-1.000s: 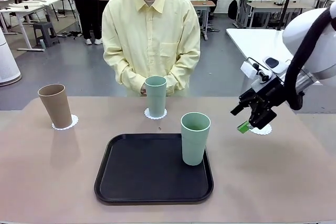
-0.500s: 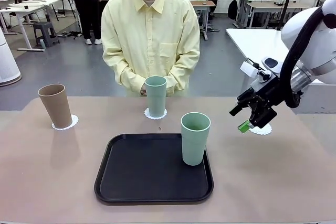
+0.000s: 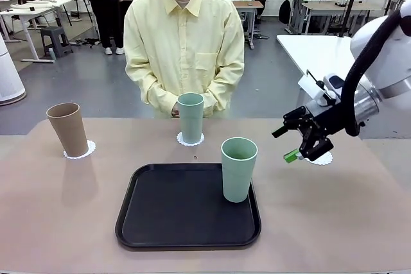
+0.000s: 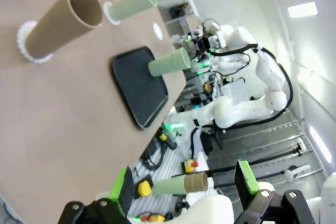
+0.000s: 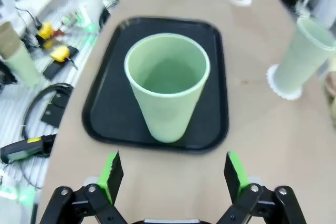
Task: Place coasters on the table and set cups on them.
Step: Take one Reusable plastic cup from the Flat Tray and place it on a coaster set by the human.
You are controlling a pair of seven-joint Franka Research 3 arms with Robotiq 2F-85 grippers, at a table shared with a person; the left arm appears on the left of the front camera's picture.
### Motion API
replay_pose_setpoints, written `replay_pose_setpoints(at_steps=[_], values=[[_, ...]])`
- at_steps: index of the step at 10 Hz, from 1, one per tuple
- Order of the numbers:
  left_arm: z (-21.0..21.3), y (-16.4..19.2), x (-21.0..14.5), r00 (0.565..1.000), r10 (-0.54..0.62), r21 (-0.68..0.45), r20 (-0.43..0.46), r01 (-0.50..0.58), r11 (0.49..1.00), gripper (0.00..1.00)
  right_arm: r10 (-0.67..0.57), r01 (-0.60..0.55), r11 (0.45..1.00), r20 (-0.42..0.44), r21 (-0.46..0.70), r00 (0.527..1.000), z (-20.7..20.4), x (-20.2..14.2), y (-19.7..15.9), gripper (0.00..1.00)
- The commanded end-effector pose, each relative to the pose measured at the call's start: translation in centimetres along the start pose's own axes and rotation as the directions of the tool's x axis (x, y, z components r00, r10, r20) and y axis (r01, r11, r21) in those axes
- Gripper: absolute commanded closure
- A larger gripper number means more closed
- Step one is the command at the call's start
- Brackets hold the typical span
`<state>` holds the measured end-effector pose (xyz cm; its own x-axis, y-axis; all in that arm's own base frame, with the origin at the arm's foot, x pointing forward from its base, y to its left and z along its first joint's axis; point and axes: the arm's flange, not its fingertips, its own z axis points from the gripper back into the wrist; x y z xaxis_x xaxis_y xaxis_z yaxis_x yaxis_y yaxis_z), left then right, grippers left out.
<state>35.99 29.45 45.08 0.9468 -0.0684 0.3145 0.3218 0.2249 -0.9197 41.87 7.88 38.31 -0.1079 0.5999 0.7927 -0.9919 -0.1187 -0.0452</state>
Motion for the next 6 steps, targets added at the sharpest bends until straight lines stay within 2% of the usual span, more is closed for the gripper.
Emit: replay_pose_setpoints(at_steps=[1, 3, 6], values=[[0.1, -0.1, -0.1, 1.0, 0.006, 0.006, 0.003, -0.006, 1.0, 0.0, -0.002, 0.001, 1.0, 0.06, 0.022, 0.998, -0.6, -2.7, 1.5, 0.0], [0.1, -0.1, -0.1, 1.0, 0.006, 0.006, 0.003, -0.006, 1.0, 0.0, -0.033, 0.029, 0.998, 0.076, 0.049, 0.997, -1.4, -3.8, 2.2, 0.0], [0.1, -0.1, -0.1, 1.0, 0.006, 0.006, 0.003, -0.006, 1.0, 0.0, -0.056, 0.045, 0.996, 0.16, 0.071, 0.986, -2.6, -4.7, 2.9, 0.0]])
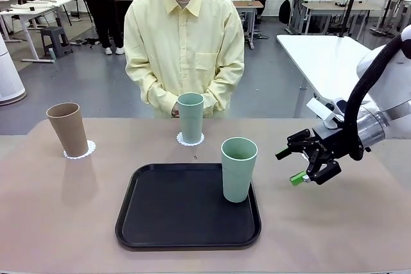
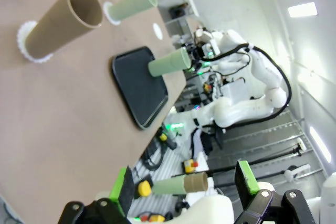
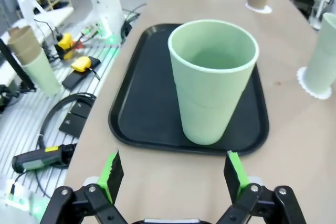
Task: Place coasters on the table and set cups on them.
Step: Take one Reusable plastic cup from the Flat Tray and place it on a coaster set by the human.
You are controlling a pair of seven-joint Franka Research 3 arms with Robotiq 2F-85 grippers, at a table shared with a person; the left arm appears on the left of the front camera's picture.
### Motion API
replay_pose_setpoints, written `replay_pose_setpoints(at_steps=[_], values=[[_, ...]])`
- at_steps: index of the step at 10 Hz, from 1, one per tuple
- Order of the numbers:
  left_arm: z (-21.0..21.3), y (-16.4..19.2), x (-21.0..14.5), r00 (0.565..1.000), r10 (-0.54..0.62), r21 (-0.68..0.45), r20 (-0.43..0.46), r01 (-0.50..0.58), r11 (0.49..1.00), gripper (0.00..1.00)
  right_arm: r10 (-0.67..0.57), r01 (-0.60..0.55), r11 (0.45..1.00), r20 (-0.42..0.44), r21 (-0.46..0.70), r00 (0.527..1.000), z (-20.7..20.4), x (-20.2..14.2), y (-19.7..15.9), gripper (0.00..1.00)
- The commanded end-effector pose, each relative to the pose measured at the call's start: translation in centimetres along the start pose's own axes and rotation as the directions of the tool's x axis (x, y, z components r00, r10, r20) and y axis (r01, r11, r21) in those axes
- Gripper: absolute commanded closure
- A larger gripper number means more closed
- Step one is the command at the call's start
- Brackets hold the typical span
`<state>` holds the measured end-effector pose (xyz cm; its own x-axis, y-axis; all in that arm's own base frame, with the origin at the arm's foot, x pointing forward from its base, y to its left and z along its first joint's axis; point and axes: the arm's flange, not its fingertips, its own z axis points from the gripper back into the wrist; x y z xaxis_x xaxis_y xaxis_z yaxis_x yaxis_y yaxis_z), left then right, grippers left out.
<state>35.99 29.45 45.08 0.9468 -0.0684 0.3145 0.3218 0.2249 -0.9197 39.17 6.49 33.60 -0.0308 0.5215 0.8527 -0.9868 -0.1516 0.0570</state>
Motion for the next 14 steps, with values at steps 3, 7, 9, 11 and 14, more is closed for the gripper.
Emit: replay_pose_setpoints(at_steps=[3, 7, 9, 11, 14], values=[[0.1, -0.1, -0.1, 1.0, 0.006, 0.006, 0.003, -0.006, 1.0, 0.0, 0.031, -0.028, 0.999, 0.076, -0.037, 0.997, -2.7, -1.6, -0.8, 0.0], [0.1, -0.1, -0.1, 1.0, 0.006, 0.006, 0.003, -0.006, 1.0, 0.0, 0.057, -0.045, 0.997, 0.187, -0.069, 0.981, -4.1, -2.5, -1.6, 0.0], [0.1, -0.1, -0.1, 1.0, 0.006, 0.006, 0.003, -0.006, 1.0, 0.0, 0.028, -0.024, 0.999, 0.15, -0.032, 0.988, -3.8, -2.1, -1.0, 0.0], [0.1, -0.1, -0.1, 1.0, 0.006, 0.006, 0.003, -0.006, 1.0, 0.0, 0.028, -0.024, 0.999, 0.15, -0.032, 0.988, -3.8, -2.1, -1.0, 0.0], [0.1, -0.1, -0.1, 1.0, 0.006, 0.006, 0.003, -0.006, 1.0, 0.0, 0.026, -0.018, 0.998, 0.158, -0.052, 0.987, -4.0, -2.1, -1.3, 0.0]])
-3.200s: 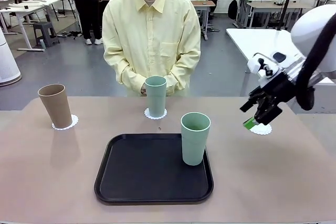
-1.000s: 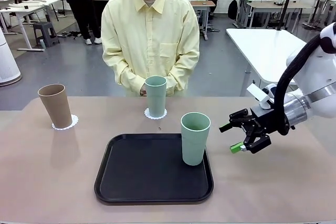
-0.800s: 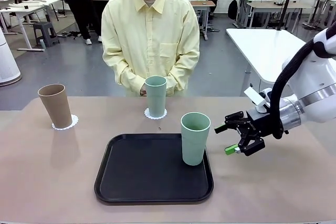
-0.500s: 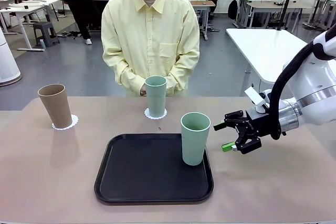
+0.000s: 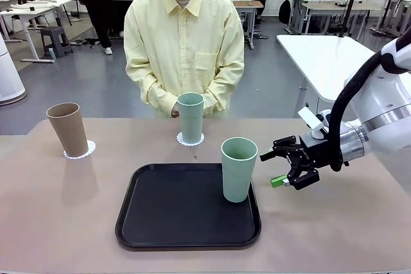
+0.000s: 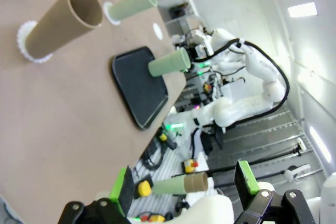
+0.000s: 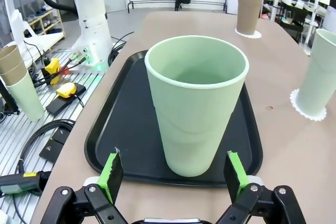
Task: Place coasters on the table and set cups on them.
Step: Take one Reusable plastic cup from the Flat Tray and place it on a coaster set by the human.
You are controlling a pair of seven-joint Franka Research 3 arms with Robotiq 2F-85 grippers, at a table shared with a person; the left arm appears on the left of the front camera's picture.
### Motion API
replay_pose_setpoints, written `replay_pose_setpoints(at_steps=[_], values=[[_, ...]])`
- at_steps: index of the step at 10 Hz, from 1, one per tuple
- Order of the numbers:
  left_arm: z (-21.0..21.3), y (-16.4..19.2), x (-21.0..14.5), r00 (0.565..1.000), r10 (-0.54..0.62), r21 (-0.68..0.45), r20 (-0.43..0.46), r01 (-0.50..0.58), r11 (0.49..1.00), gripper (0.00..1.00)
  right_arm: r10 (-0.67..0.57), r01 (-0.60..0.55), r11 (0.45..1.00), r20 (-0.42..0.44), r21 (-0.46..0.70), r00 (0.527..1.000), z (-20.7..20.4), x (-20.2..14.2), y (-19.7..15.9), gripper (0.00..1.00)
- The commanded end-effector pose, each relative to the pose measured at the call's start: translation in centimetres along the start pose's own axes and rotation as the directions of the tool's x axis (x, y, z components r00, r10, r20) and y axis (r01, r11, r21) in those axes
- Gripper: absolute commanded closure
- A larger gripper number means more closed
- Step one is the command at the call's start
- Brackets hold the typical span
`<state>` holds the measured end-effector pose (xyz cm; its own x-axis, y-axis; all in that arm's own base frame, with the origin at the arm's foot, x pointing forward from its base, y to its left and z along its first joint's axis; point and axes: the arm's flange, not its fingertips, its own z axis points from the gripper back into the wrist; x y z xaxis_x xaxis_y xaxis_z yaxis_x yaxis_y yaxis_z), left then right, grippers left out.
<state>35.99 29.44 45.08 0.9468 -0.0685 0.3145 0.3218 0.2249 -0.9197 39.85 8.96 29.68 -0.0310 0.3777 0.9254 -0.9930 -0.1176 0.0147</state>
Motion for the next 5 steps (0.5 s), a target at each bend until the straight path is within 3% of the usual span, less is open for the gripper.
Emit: replay_pose_setpoints(at_steps=[1, 5], values=[[0.15, -0.12, -0.06, 1.0, 0.006, 0.006, 0.003, -0.006, 1.0, 0.0, -0.009, 0.009, 1.0, 0.012, -0.001, 1.0, -0.21, -0.1, -0.13, 0.0], [0.15, -0.12, -0.06, 1.0, 0.006, 0.006, 0.003, -0.006, 1.0, 0.0, -0.051, 0.051, 0.998, 0.004, -0.04, 0.999, -1.08, -1.07, -0.73, 0.0]])
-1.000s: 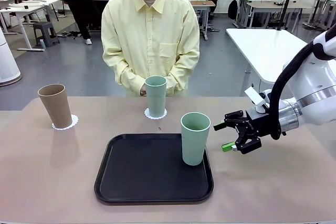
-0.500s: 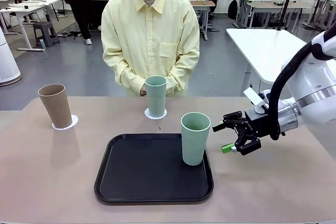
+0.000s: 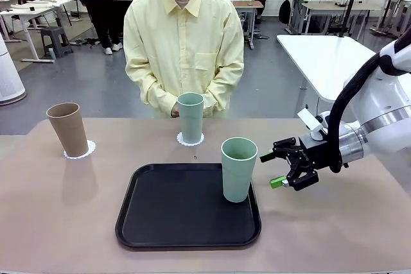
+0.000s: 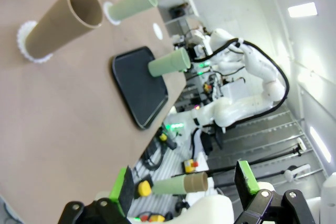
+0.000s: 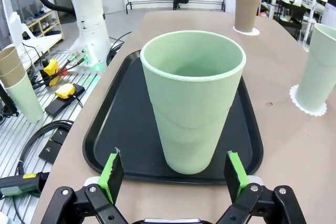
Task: Place coasters on the table and set cups on them.
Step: Take one Reusable plastic cup from the Flat Tray and place it on a coaster set by the human.
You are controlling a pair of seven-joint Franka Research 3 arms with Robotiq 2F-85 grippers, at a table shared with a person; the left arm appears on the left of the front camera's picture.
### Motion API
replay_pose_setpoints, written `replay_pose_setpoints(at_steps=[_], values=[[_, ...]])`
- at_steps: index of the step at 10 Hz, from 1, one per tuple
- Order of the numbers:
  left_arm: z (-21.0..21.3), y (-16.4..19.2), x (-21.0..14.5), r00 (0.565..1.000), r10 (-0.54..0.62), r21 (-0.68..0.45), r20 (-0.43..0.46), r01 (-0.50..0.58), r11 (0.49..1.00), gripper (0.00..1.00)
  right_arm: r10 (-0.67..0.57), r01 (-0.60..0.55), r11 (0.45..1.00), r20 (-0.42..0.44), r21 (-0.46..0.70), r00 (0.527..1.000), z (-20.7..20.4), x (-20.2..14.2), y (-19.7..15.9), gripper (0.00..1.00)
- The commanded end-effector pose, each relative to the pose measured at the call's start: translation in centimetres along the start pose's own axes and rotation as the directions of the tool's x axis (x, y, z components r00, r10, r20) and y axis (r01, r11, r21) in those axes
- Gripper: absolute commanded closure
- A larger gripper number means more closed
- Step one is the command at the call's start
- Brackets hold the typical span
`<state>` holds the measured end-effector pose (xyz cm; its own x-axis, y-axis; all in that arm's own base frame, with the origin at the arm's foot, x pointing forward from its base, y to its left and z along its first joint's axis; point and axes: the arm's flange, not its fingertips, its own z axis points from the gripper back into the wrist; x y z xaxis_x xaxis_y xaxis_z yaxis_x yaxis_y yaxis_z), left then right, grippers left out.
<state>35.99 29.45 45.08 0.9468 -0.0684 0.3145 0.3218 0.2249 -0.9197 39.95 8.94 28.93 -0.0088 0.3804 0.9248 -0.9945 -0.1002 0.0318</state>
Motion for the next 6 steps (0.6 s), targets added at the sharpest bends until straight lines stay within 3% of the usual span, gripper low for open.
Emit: replay_pose_setpoints(at_steps=[1, 3, 6], values=[[0.15, -0.12, -0.06, 1.0, 0.006, 0.006, 0.003, -0.006, 1.0, 0.0, -0.041, 0.042, 0.999, 0.011, -0.031, 0.999, -1.28, -0.55, -0.7, 0.0], [0.15, -0.12, -0.06, 1.0, 0.006, 0.006, 0.003, -0.006, 1.0, 0.0, -0.045, 0.048, 0.998, 0.057, -0.037, 0.997, -1.89, -0.62, -0.79, 0.0], [0.15, -0.12, -0.06, 1.0, 0.006, 0.006, 0.003, -0.006, 1.0, 0.0, -0.089, 0.092, 0.994, 0.06, -0.051, 0.994, -2.19, -0.87, -0.79, 0.0]])
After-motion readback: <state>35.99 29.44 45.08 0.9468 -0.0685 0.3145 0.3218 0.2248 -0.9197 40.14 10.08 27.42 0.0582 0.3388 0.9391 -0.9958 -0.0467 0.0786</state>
